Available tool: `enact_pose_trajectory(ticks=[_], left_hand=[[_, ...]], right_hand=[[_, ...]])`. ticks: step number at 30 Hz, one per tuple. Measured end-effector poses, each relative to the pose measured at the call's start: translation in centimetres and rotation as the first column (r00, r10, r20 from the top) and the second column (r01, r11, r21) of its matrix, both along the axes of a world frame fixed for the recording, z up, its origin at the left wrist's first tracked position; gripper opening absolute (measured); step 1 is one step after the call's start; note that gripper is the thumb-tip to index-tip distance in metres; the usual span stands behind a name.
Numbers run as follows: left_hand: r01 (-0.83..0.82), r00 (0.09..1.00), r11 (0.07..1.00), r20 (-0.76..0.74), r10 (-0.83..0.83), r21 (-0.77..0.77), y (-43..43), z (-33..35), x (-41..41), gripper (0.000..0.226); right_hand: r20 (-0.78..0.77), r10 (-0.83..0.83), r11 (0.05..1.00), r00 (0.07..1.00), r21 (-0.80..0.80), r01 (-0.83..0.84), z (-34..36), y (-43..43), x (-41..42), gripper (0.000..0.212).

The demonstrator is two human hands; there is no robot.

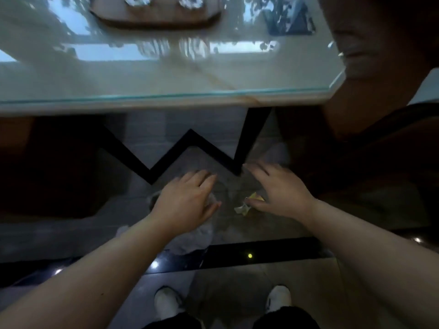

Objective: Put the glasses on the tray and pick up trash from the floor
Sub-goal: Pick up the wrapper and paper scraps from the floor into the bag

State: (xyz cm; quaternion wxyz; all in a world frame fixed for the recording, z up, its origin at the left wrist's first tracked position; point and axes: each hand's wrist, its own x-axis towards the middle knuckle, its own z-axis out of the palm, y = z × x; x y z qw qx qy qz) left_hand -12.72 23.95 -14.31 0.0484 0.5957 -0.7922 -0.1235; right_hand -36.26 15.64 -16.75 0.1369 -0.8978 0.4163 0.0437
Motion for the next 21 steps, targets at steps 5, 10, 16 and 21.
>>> enact_pose_trajectory(ticks=[5, 10, 16, 21], left_hand=[[0.009, 0.999, 0.984, 0.032, -0.015, 0.18, -1.9, -14.3, -5.8, 0.061], [-0.05, 0.997, 0.963, 0.066, 0.034, 0.266, -4.2, -28.5, -10.5, 0.052], [-0.213, 0.975, 0.876, 0.032, 0.221, 0.432, -5.6, -43.1, -14.4, 0.054], [-0.334, 0.941, 0.818, 0.11, 0.32, 0.469, -6.1, -51.8, -15.9, 0.046]], right_hand=[[-0.01, -0.011, 1.0, 1.0, 0.008, 0.011, -14.3, -1.5, -4.8, 0.081], [-0.027, -0.079, 0.994, 0.997, 0.07, 0.08, -28.3, -2.7, -8.5, 0.081], [-0.115, -0.184, 0.973, 0.976, 0.119, 0.198, -41.4, -3.9, -10.9, 0.078], [-0.18, -0.125, 0.978, 0.976, 0.142, 0.151, -49.3, -5.6, -11.1, 0.082]])
